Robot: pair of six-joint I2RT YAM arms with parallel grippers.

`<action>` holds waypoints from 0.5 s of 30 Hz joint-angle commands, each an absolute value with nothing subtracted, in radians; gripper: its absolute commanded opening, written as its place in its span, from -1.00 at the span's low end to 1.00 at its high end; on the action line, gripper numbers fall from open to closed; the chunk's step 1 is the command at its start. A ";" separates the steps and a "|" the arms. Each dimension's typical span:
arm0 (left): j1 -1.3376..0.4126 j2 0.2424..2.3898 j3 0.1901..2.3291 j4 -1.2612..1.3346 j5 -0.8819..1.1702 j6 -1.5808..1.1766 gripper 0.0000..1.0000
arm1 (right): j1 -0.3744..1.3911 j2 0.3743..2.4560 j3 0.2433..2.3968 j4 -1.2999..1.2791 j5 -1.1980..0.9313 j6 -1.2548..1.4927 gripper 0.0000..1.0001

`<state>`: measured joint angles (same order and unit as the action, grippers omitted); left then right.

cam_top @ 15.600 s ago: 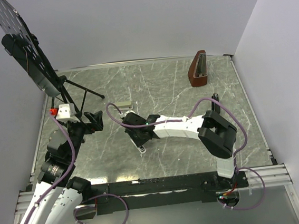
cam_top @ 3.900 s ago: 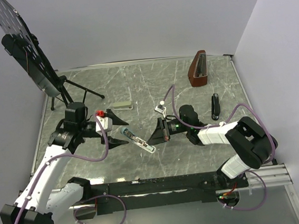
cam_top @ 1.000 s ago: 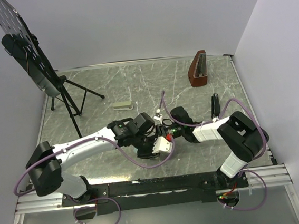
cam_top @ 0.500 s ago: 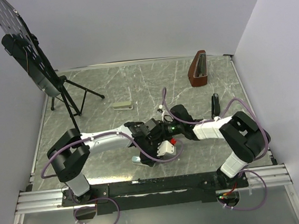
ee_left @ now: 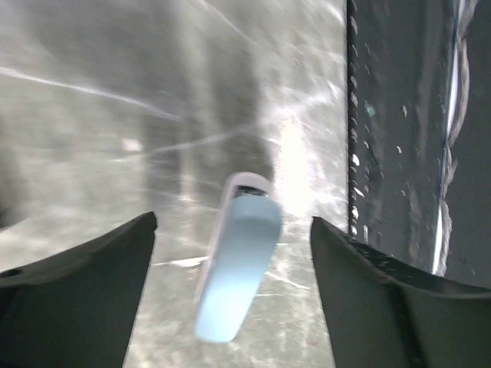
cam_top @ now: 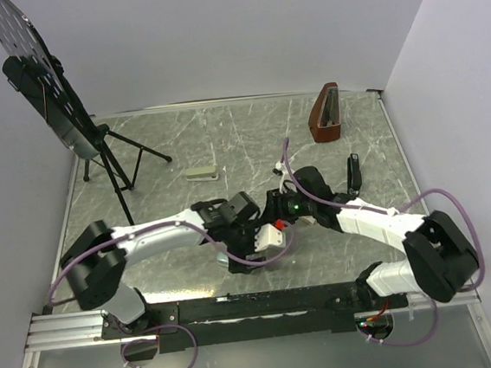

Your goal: Load the staples into the stapler

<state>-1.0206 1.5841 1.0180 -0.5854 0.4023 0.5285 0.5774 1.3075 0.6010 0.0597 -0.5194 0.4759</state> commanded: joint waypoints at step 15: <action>-0.922 0.746 0.781 -0.225 -0.251 -0.030 0.99 | 0.897 1.236 0.782 -0.377 -0.192 0.364 -0.07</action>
